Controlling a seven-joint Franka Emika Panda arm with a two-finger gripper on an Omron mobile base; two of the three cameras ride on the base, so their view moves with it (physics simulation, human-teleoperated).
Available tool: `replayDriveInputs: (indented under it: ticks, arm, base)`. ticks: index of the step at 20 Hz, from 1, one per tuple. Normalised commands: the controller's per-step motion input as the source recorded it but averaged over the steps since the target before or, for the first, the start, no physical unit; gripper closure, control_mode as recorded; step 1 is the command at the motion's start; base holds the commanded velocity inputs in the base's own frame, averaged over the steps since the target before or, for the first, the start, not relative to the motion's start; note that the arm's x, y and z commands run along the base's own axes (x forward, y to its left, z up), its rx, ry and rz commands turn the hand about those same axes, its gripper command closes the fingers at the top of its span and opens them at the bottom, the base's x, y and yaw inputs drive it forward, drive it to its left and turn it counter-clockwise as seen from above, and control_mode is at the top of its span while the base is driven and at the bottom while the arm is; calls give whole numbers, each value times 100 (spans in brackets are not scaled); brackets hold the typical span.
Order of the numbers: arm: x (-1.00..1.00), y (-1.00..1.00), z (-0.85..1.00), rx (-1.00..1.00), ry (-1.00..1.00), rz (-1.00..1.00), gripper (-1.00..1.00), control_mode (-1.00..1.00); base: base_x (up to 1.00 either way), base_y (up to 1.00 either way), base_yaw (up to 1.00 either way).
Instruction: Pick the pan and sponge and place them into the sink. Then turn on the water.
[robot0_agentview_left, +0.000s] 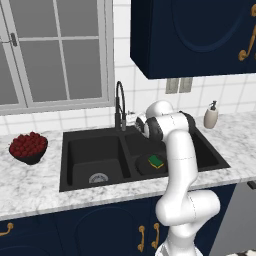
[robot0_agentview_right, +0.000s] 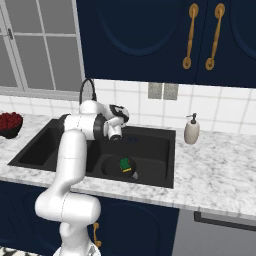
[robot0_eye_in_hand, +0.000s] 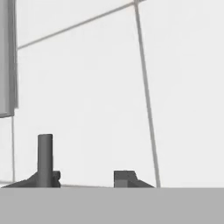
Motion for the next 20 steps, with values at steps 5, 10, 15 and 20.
replayDriveInputs:
  ticks: [5,10,15,20]
  arm:
    - [0,-100,-9,31,2,-23,100,-100]
    - [0,-100,-16,34,0,-22,100,-100]
    - [-3,-100,-11,41,0,-20,100,-100]
    - [-2,-100,-17,36,0,-16,100,-100]
  base:
    - [0,0,0]
    - [0,0,0]
    - [0,0,0]
    - [0,0,0]
